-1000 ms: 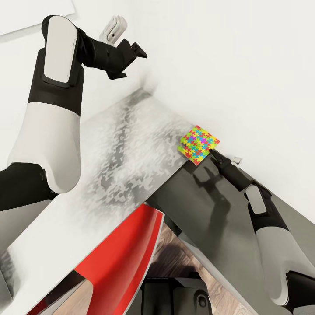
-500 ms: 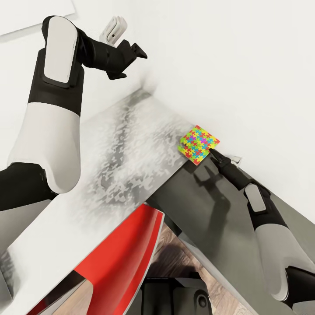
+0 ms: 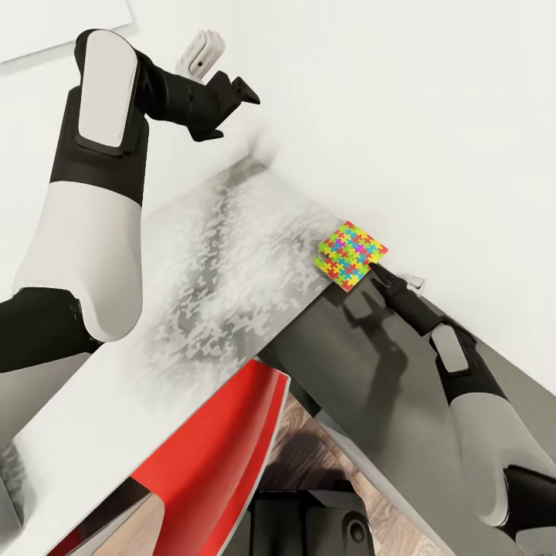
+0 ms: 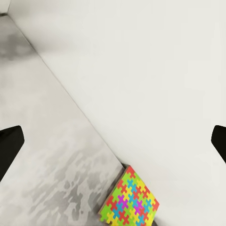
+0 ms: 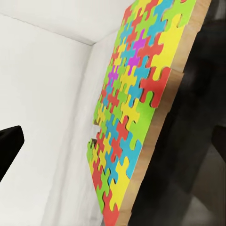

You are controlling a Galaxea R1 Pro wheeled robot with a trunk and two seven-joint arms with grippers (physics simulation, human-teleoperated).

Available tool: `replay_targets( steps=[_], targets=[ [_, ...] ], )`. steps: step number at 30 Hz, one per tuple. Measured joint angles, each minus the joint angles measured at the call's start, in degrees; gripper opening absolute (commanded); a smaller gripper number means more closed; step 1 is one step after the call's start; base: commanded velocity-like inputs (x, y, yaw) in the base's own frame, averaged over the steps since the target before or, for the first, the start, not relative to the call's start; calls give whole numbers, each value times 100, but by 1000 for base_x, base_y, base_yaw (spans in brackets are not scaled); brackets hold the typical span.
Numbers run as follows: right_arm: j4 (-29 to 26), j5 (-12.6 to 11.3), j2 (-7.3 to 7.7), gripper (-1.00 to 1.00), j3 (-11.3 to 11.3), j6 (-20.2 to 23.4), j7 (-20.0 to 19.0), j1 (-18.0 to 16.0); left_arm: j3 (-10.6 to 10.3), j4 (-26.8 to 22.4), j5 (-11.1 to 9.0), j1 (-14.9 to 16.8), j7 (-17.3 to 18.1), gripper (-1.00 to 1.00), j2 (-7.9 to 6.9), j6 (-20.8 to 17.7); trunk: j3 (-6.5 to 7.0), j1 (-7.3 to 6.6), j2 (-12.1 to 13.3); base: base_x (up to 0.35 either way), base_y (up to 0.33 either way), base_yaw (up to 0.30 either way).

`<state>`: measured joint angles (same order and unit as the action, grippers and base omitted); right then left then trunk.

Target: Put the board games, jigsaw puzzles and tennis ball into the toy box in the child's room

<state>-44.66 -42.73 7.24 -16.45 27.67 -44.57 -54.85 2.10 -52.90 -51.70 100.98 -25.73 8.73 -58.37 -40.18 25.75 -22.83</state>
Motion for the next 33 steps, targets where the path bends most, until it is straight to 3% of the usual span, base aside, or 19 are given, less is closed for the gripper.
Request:
replay_targets(
  steps=[14,33],
  targets=[
    [535,1,46,100,-7,-345,8,-203,0,-4,0,-25,17,100,0,2,0,0,0,0,0,0],
    [655,-21,73,100,-16,-424,10,-254,0,-3,0,-36,27,100,0,1,0,0,0,0,0,0]
  ],
)
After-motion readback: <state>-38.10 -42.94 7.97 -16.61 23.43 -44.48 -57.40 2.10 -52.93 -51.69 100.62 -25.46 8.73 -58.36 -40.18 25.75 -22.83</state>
